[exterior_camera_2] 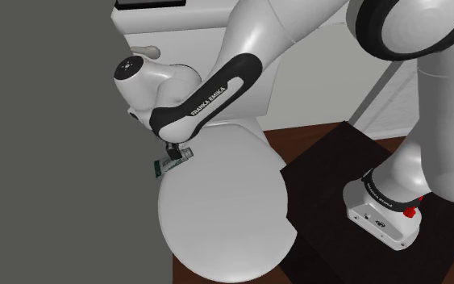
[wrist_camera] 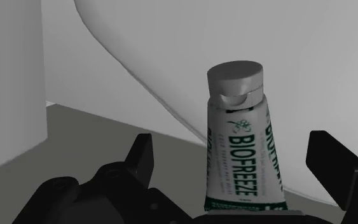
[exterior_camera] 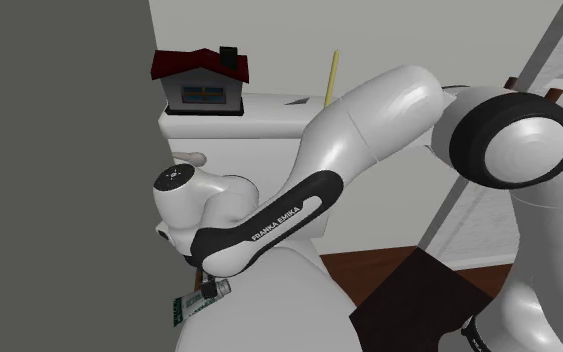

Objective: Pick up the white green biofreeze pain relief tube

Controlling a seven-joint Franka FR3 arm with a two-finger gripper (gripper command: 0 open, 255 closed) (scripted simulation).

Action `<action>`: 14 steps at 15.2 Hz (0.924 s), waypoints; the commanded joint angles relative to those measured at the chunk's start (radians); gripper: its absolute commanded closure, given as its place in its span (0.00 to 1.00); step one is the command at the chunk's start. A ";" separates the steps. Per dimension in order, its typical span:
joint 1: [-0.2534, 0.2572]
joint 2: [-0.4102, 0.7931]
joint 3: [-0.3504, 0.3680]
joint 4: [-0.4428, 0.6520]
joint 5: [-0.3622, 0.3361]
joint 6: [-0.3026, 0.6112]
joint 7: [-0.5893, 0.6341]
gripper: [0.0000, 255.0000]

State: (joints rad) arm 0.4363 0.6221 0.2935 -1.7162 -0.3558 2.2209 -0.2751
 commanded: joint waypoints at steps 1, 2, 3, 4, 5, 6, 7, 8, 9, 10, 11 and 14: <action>0.028 0.056 0.004 0.042 -0.022 0.002 -0.017 0.00; 0.030 0.060 0.004 0.045 -0.023 0.002 -0.018 0.00; 0.032 0.069 0.002 0.045 -0.027 0.010 -0.015 0.00; 0.034 0.078 -0.001 0.047 -0.030 0.018 -0.013 0.00; 0.035 0.087 -0.003 0.047 -0.033 0.026 -0.010 0.00; 0.037 0.097 -0.006 0.049 -0.037 0.034 -0.008 0.00; 0.039 0.106 -0.009 0.051 -0.040 0.042 -0.005 0.00; 0.041 0.116 -0.011 0.052 -0.043 0.050 -0.002 0.00; 0.044 0.132 -0.016 0.056 -0.048 0.061 0.001 0.00; 0.044 0.131 -0.016 0.056 -0.048 0.061 0.001 0.00; 0.044 0.132 -0.016 0.056 -0.048 0.061 0.001 0.00; 0.044 0.133 -0.016 0.058 -0.048 0.061 0.001 1.00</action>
State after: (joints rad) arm 0.4800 0.7536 0.2779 -1.6581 -0.4037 2.2805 -0.2745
